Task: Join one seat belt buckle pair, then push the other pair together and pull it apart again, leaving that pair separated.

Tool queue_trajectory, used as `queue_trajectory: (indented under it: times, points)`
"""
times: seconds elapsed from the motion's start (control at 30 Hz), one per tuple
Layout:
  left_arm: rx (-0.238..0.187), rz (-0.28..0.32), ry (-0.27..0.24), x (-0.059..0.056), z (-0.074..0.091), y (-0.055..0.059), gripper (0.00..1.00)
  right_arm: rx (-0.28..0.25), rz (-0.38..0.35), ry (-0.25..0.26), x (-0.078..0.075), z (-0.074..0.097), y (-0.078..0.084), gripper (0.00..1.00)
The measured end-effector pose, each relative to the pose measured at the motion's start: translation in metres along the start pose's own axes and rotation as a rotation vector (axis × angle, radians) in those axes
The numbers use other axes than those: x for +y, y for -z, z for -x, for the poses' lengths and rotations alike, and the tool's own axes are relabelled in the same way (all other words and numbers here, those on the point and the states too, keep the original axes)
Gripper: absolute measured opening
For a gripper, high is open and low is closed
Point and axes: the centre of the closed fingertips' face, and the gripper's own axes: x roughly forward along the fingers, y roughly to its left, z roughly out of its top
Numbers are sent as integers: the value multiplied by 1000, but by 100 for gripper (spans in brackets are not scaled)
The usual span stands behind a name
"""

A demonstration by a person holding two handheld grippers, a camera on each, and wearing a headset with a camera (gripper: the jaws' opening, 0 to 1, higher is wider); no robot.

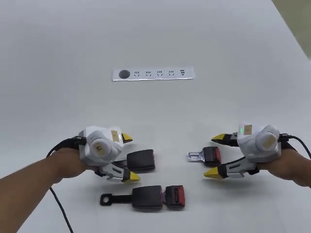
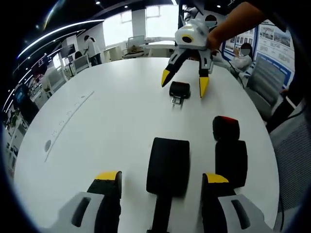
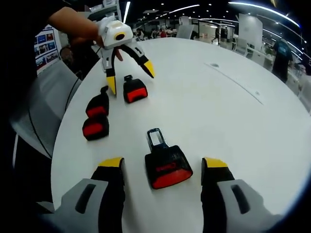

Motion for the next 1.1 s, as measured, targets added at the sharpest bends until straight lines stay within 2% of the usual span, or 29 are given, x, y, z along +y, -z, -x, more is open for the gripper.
queue_trajectory:
  times: [0.2,0.23,0.3,0.5,0.63,0.67,0.7,0.73,0.77,0.83,1.1]
  points:
    - [23,-25,10,-1,-5,6,56,36,37,-17,0,-2,9,50]
    - [14,-17,17,-1,-5,5,56,26,66,-11,-3,-3,7,50]
    - [12,-13,18,1,-5,6,56,35,45,-10,-5,0,8,48]
    - [3,-20,54,-4,-6,6,48,47,71,3,-11,0,7,37]
    - [-4,-26,54,-2,-6,5,45,60,87,5,-11,0,7,36]
    - [-18,-32,62,-2,-5,1,40,62,91,5,-10,0,6,36]
    - [-13,-38,55,-1,-3,1,35,64,90,5,-10,0,6,36]
    - [1,-56,85,-5,-3,3,35,68,95,4,-10,0,7,36]
    - [-8,-63,69,-1,0,-1,34,71,98,3,-10,0,7,36]
    - [-12,-72,68,0,1,-3,34,78,103,-1,-11,0,7,36]
    - [12,-125,112,-3,2,-5,34,144,145,-33,-10,0,9,35]
